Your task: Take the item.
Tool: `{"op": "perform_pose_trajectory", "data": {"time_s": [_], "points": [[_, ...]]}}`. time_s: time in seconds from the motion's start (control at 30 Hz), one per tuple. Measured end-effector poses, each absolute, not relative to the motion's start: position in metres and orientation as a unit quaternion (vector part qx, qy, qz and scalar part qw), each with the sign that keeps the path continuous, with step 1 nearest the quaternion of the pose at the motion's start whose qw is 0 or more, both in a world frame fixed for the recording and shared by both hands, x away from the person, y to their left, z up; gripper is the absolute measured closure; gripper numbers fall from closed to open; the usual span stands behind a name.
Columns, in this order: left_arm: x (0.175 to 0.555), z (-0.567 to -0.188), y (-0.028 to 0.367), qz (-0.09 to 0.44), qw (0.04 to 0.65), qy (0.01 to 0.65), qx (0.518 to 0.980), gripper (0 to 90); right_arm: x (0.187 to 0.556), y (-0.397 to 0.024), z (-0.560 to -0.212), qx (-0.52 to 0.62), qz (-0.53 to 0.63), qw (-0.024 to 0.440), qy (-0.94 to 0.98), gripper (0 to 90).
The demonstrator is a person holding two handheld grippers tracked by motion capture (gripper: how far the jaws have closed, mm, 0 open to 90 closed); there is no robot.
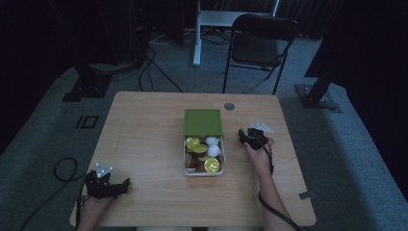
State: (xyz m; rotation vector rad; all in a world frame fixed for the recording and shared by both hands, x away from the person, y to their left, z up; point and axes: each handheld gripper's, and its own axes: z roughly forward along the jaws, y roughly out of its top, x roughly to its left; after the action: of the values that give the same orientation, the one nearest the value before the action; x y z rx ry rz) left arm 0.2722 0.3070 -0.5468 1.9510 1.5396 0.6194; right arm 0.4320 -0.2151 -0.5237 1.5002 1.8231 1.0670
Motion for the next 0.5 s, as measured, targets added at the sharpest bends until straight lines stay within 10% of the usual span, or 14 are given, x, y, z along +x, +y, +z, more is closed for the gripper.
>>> {"op": "perform_pose_trajectory", "data": {"time_s": [0.5], "points": [[0.272,-0.547,0.307,0.232,0.286,0.576,0.730,0.4,0.436,-0.214,-0.539,0.566,0.368,0.267,0.688,56.7]]}}
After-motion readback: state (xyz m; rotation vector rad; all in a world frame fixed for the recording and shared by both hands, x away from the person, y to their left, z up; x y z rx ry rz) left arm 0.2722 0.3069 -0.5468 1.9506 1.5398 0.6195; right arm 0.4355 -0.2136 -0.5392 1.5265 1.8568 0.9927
